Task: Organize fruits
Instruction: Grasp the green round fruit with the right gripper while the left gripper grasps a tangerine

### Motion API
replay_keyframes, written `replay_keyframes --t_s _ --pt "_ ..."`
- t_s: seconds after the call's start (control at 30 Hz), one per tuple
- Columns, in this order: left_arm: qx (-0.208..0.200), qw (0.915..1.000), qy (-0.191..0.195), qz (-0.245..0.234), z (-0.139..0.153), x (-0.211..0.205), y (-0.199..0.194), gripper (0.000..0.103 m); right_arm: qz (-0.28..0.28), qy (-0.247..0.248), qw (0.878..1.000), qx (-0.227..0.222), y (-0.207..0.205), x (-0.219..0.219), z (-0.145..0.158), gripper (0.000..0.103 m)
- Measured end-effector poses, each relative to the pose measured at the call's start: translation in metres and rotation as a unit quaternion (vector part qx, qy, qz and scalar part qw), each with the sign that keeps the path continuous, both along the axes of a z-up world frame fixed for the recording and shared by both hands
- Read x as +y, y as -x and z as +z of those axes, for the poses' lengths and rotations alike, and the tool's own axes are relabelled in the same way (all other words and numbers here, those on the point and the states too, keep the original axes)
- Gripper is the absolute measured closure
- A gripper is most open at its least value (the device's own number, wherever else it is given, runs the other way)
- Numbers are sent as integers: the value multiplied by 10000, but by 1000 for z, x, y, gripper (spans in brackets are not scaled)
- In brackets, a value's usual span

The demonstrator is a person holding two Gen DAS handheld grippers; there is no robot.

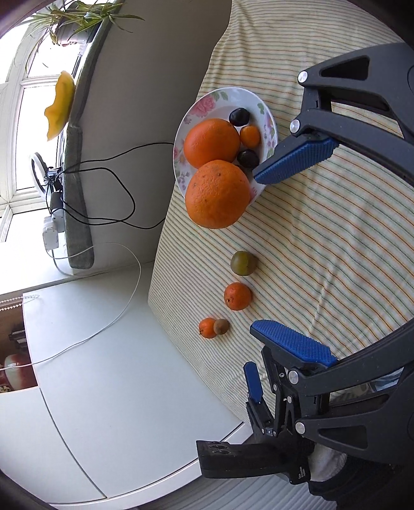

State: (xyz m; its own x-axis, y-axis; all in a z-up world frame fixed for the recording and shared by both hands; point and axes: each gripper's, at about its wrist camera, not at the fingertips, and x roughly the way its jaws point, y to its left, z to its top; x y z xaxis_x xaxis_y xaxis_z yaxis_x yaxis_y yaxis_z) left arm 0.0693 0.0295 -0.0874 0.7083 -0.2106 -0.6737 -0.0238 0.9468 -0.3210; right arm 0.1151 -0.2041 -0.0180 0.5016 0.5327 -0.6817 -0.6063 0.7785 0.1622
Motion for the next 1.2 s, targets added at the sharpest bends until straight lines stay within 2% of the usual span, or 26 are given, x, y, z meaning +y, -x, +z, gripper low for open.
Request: replay_keyframes --t_s 0.1,0.17,0.3,0.43,0.5,0.67,0.8,1.1,1.2 --pt "43 10000 5 47 -3 6 -1 50 48 -13 9999 119 0 6 -8 15" --pt "25 10000 -4 24 -3 6 -3 52 36 51 9999 159 -1 11 -14 20" --pt "-19 9999 -70 -154 -2 -1 -11 63 40 158 9994 305 -5 21 -29 30" --pt "-36 9996 -42 -292 -2 -7 -24 64 19 246 9989 401 -12 34 -40 44" --pt "-55 9994 -61 -348 -2 -9 -30 65 0 301 9987 419 -17 40 -45 48" --pt "-47 9991 -133 -409 -4 -12 -48 67 46 413 9981 447 -27 56 -55 50" --pt "-28 9988 -185 -463 -7 -13 -59 68 97 618 9972 415 -34 69 -64 58" --pt "35 9978 -245 -612 -10 -18 -71 69 153 780 9958 465 -50 82 -79 60" --pt "45 9979 -248 -602 -11 -18 -72 72 175 813 9953 498 -54 85 -82 61"
